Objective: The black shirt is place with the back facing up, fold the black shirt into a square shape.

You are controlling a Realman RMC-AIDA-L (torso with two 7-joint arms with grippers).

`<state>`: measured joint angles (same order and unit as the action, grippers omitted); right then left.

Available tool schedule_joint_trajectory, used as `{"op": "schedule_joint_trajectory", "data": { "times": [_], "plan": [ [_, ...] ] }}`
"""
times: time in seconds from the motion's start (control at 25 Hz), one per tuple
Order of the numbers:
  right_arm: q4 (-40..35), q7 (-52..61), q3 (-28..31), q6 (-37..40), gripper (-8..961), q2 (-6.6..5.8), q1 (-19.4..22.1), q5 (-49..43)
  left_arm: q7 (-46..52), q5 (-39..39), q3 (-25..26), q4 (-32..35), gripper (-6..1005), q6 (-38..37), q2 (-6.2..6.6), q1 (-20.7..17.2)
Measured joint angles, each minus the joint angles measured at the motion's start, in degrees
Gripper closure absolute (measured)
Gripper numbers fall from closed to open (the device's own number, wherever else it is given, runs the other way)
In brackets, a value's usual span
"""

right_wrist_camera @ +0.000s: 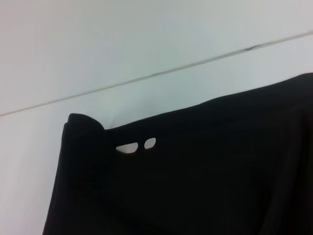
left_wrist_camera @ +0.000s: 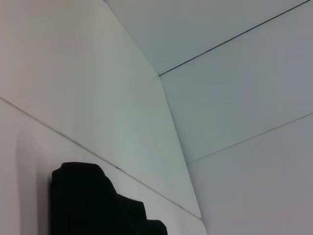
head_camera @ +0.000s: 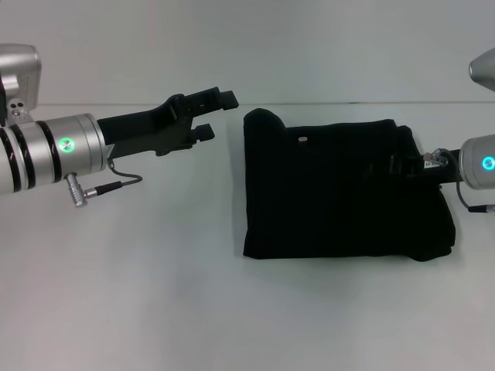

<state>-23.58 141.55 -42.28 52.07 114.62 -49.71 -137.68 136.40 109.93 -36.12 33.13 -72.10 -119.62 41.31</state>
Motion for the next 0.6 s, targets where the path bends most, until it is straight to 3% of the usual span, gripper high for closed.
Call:
{"op": "schedule_joint_trajectory", "data": {
  "times": [0.2,0.6],
  "plan": [
    [0.0,0.3,0.0,-0.5,689,-0.19,0.0,0.0,-0.4,0.0,0.0,0.0,107,0.1,0.00,0.0],
    [-0.4,0.4,-1.1,-1.4,877,-0.41,-0.7,0.0,-0.6,-0.6,0.0,0.0,107,0.2,0.00,0.0]
  ]
}}
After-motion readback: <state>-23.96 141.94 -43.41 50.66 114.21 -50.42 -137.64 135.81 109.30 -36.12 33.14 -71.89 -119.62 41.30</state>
